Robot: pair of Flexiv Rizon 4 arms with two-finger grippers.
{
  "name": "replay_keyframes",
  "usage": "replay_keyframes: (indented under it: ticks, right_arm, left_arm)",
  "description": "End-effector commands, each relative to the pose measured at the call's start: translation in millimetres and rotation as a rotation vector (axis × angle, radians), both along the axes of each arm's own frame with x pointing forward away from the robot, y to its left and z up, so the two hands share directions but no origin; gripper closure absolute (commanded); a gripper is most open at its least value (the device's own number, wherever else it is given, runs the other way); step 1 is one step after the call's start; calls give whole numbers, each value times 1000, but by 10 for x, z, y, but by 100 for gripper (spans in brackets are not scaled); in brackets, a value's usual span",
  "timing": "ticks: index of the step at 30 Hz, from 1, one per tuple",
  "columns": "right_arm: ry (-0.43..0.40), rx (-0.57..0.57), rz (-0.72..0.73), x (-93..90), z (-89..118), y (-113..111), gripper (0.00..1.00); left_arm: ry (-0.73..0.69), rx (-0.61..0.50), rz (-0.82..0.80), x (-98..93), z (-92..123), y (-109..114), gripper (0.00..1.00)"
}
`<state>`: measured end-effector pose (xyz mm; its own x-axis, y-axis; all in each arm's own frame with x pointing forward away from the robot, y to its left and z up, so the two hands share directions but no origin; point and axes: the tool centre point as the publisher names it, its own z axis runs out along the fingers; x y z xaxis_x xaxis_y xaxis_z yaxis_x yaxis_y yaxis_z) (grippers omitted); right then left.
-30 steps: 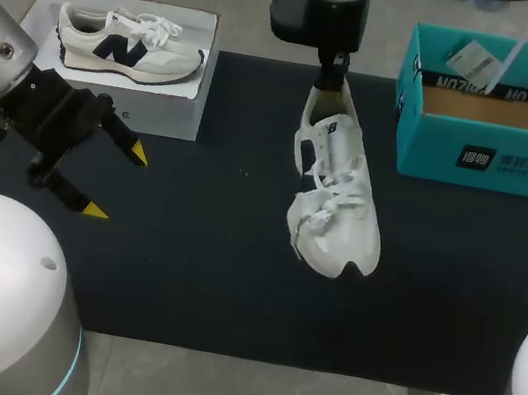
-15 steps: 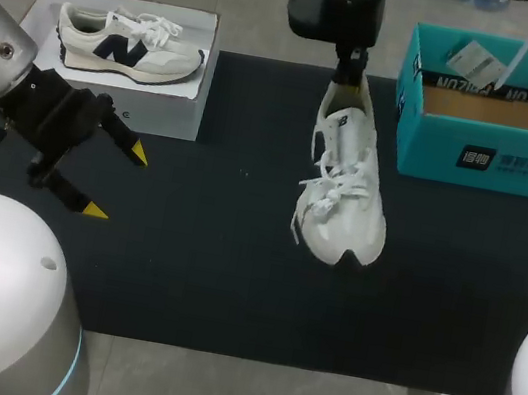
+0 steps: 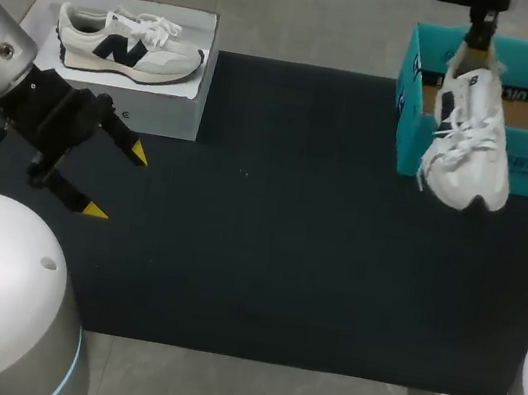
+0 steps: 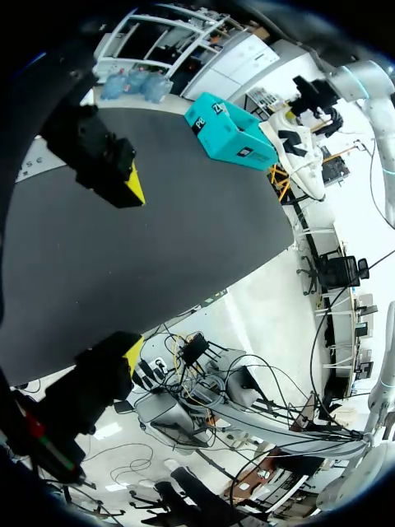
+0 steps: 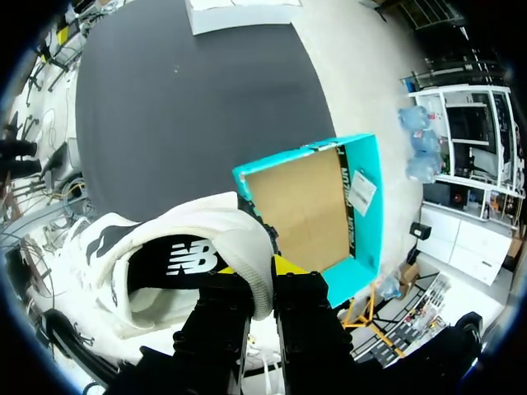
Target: Take the shoe out of the shoebox, open the shoe tongue, remove and reinsert the insole, then place the shoe into the shoebox
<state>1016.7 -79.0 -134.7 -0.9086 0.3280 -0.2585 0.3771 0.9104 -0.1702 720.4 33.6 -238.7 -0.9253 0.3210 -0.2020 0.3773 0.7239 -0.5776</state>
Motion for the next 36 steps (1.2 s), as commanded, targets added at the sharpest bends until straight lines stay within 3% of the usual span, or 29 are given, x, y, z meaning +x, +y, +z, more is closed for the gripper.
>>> replay_keyframes:
  ticks: [1,6,16,36]
  right_arm:
    - [-8,80,18,233,20,-451,100]
    - [-20,89,6,508,58,-801,100]
    - [7,67,32,887,119,-1206,100]
    - [28,27,56,906,139,-1210,100]
  left_arm:
    - [0,3,0,-4,-1,-1,0]
    - [0,3,0,-4,-1,-1,0]
    - [0,3,0,-4,-1,-1,0]
    - [0,3,0,-4,-1,-1,0]
